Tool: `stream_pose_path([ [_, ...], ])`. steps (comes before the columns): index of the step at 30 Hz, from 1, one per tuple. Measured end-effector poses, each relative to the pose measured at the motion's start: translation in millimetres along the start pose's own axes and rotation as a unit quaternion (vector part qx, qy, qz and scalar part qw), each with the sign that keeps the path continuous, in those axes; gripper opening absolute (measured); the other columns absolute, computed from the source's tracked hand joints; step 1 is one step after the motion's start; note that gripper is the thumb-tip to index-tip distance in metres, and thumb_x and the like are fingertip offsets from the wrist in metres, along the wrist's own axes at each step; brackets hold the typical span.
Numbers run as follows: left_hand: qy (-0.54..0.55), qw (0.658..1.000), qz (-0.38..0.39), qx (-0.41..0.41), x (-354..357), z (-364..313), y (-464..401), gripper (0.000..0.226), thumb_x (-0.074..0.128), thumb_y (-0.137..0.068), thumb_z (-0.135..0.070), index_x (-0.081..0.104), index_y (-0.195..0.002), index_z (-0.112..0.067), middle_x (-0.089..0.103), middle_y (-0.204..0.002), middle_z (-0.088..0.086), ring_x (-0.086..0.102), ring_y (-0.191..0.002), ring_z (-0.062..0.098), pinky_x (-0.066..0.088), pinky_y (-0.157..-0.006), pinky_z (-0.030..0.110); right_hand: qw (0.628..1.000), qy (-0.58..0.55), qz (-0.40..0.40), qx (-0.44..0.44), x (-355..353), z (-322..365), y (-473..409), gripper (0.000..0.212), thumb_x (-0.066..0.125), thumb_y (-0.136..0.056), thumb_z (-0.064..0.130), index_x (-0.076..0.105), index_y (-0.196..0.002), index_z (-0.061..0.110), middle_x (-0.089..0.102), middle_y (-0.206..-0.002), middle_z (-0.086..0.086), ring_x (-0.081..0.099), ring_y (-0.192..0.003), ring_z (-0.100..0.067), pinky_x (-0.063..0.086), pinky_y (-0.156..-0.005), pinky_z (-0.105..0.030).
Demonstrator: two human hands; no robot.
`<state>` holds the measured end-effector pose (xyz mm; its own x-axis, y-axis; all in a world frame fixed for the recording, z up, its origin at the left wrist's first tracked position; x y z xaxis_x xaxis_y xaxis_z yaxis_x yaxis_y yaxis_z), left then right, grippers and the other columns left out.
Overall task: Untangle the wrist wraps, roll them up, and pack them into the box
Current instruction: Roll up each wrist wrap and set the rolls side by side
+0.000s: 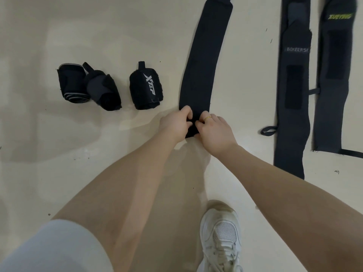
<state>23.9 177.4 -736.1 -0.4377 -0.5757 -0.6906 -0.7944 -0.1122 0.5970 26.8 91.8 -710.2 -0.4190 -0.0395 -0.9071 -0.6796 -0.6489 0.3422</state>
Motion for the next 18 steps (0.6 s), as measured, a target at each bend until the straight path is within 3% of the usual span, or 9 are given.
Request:
stream_pose_path([
  [3,0.005,1.000,-0.006,0.020,0,1,8,0.018,0.041,-0.100,-0.023,0.054,-0.105,-0.012,0.055,-0.102,0.008,0.053,-0.093,0.026,0.041,-0.077,0.036,0.993,-0.096,0.034,0.054,8,-5,0,0.029,0.044,-0.098,0.026,0.060,-0.111,0.007,0.049,-0.111,-0.011,0.050,-0.098,-0.027,0.037,-0.078,-0.031],
  [6,0.061,0.997,-0.011,0.055,2,2,19,0.032,0.045,-0.099,-0.029,0.057,-0.119,-0.007,0.048,-0.121,0.006,0.052,-0.105,0.020,0.038,-0.087,0.026,0.975,-0.183,0.019,0.122,9,-19,4,0.027,0.050,-0.095,0.027,0.053,-0.113,0.007,0.057,-0.103,-0.010,0.057,-0.090,-0.028,0.043,-0.074,-0.034],
  [9,0.070,0.994,-0.008,0.078,4,4,27,0.036,0.053,-0.095,-0.025,0.054,-0.127,-0.007,0.044,-0.128,0.003,0.049,-0.112,0.017,0.034,-0.092,0.020,0.964,-0.209,0.045,0.155,8,-27,0,0.021,0.055,-0.092,0.029,0.043,-0.099,0.014,0.057,-0.090,-0.004,0.056,-0.083,-0.026,0.039,-0.072,-0.033],
  [11,0.084,0.995,-0.021,0.054,2,4,24,0.034,0.049,-0.097,-0.021,0.052,-0.128,-0.007,0.045,-0.128,0.005,0.050,-0.111,0.019,0.037,-0.091,0.023,0.954,-0.224,0.078,0.186,9,-32,-5,0.018,0.055,-0.092,0.030,0.043,-0.094,0.017,0.056,-0.088,-0.002,0.054,-0.084,-0.025,0.038,-0.074,-0.033],
  [13,0.101,0.994,-0.043,0.010,-3,3,19,0.030,0.047,-0.098,-0.021,0.049,-0.125,-0.010,0.049,-0.124,0.006,0.053,-0.103,0.021,0.042,-0.083,0.030,0.942,-0.232,0.075,0.231,9,-39,-8,0.014,0.053,-0.093,0.030,0.047,-0.095,0.018,0.055,-0.091,-0.001,0.054,-0.091,-0.024,0.037,-0.078,-0.033],
  [15,0.096,0.993,-0.071,-0.022,-9,2,16,0.025,0.050,-0.096,-0.022,0.048,-0.119,-0.013,0.054,-0.118,0.006,0.051,-0.096,0.021,0.040,-0.076,0.031,0.954,-0.172,0.034,0.244,1,-40,-9,0.015,0.051,-0.094,0.030,0.052,-0.100,0.016,0.055,-0.105,-0.003,0.050,-0.104,-0.025,0.033,-0.080,-0.033],
  [18,0.019,0.993,-0.108,-0.039,-22,2,10,0.026,0.055,-0.093,-0.030,0.054,-0.116,-0.017,0.047,-0.123,0.003,0.041,-0.113,0.022,0.033,-0.089,0.028,0.971,-0.089,-0.038,0.218,-11,-33,-8,0.019,0.050,-0.094,0.025,0.053,-0.110,0.014,0.045,-0.122,-0.005,0.040,-0.114,-0.026,0.031,-0.086,-0.034],
])
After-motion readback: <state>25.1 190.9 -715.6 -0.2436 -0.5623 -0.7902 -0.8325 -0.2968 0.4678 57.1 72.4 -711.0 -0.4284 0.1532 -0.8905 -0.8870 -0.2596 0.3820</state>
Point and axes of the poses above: each hand's wrist, its own y-axis away from the middle knuckle, its own x-axis out of the palm, z = x × y, the point moved 10 cm from there along -y, towards the middle knuckle
